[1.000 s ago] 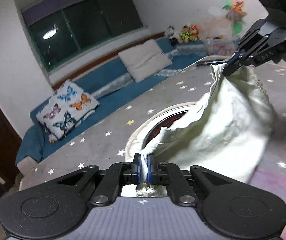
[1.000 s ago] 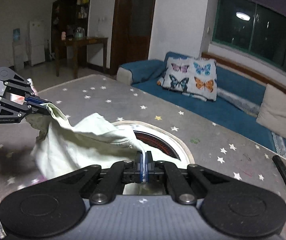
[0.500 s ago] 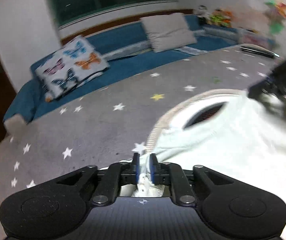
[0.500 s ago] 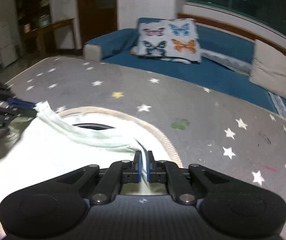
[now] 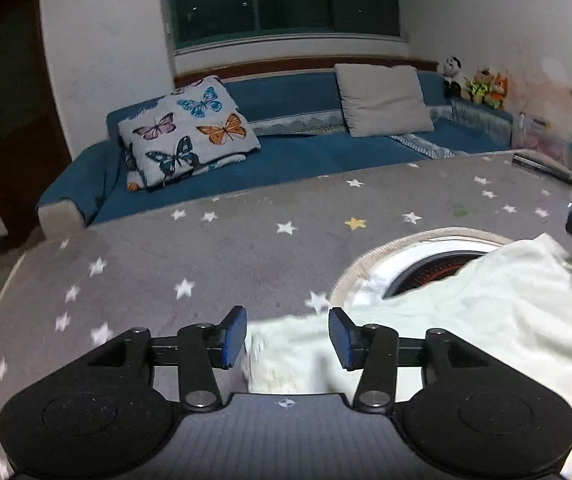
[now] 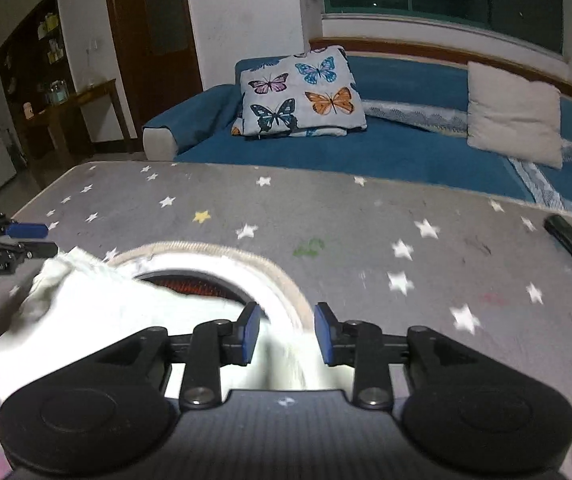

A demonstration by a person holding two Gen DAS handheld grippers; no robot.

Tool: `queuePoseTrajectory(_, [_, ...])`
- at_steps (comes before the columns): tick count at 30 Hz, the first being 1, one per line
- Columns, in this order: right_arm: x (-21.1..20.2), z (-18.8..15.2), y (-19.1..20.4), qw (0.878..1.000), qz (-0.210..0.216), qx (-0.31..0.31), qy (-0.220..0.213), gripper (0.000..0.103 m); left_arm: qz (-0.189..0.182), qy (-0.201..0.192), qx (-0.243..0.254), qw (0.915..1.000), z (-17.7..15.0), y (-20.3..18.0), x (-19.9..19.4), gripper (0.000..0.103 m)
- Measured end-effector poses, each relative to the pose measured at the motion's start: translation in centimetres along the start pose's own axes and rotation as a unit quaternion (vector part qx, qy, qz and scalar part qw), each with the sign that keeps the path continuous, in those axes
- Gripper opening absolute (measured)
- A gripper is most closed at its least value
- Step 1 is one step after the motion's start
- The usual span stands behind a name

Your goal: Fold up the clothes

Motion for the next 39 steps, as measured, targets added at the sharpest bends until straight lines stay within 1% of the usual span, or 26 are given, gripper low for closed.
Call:
queuePoseTrajectory(2, [-1.1,-1.2,-0.3,1.000,0.007,0.013,0.009,0.030,-0.018,0.002,-0.020,0.9996,-1.2,-0.4,-1.6,0.053])
queuePoseTrajectory(3, [-1.6,-2.1,-0.6,1.000,0.009,0.020,0.015,0.032,-0.024,0.003,-0.028,0.9993,-1.8,-0.6,-2.4,0.054])
queuePoseTrajectory(4, [-2.0,-2.9,-0.8,0.999,0.008,0.025,0.020,0.035,-0.026,0.006,-0.034,0.9991,-2.6,-0.9,-3.2,0.055])
queuePoseTrajectory(8, [-3.0,-5.9,-1.8,0.998,0.003,0.050,0.046,0.036,-0.031,0.025,-0.067,0.9970,-6.0,-1.7,-5.2,0.056])
queuePoseTrajectory(12, [-3.2,-8.2,-2.3,0.995,0.011,0.077,0.067,0.036,-0.036,0.046,-0.109,0.9924,-9.0,-2.0,-5.6,0.056])
queuePoseTrajectory(16, [-3.3,-9.5,-2.1,0.993,0.014,0.093,0.076,0.034,-0.040,0.053,-0.136,0.9885,-10.4,-2.4,-5.5,0.054])
queuePoseTrajectory(17, [-3.3,-9.8,-2.0,0.992,0.014,0.096,0.077,0.034,-0.040,0.052,-0.134,0.9888,-10.5,-2.5,-5.5,0.053])
queuePoseTrajectory(18, [-3.4,-10.0,-2.0,0.992,0.013,0.099,0.078,0.026,-0.040,0.051,-0.133,0.9890,-10.6,-2.7,-5.5,0.049])
queuePoseTrajectory(19, [-3.4,-10.2,-1.9,0.992,0.013,0.103,0.078,0.017,-0.042,0.050,-0.134,0.9888,-10.7,-2.8,-5.5,0.032])
queuePoseTrajectory(20, [-3.5,-10.3,-1.9,0.991,0.014,0.107,0.077,0.014,-0.048,0.050,-0.138,0.9880,-10.8,-2.7,-5.5,0.021])
queuePoseTrajectory(21, [-3.6,-10.5,-1.9,0.991,0.014,0.112,0.076,0.006,-0.051,0.049,-0.140,0.9877,-10.8,-2.8,-5.5,0.019])
queuePoseTrajectory(22, [-3.8,-10.6,-1.9,0.990,0.014,0.116,0.074,0.005,-0.053,0.047,-0.141,0.9875,-10.8,-2.9,-5.5,0.011])
queuePoseTrajectory(23, [-3.9,-10.7,-2.0,0.990,0.013,0.120,0.072,0.004,-0.055,0.045,-0.140,0.9876,-10.7,-3.0,-5.7,0.009])
queuePoseTrajectory(27, [-5.1,-11.4,-2.4,0.990,0.007,0.124,0.063,0.003,-0.075,0.042,-0.135,0.9871,-11.0,-3.9,-7.3,0.008])
queuePoseTrajectory(30, [-6.6,-12.4,-2.8,0.991,-0.002,0.115,0.066,0.003,-0.095,0.050,-0.121,0.9868,-11.9,-5.3,-8.8,0.008])
queuePoseTrajectory(36, [-10.5,-16.5,-3.9,0.989,-0.030,0.113,0.091,0.002,-0.116,0.073,-0.080,0.9873,-14.8,-8.5,-11.5,0.008])
queuePoseTrajectory(39, [-12.7,-18.3,-4.7,0.987,-0.049,0.121,0.093,0.003,-0.114,0.077,-0.070,0.9879,-15.5,-9.1,-12.0,0.010])
Point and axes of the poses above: each gripper's, at about its wrist camera, not at the fingertips, and x roughly the way its jaws point, y to its left, z to its top, the point moved 6 cm from there along x, roughly the way its jaws point, and after that the axes turned 9 degrees about -z, right-handed, at the moved point
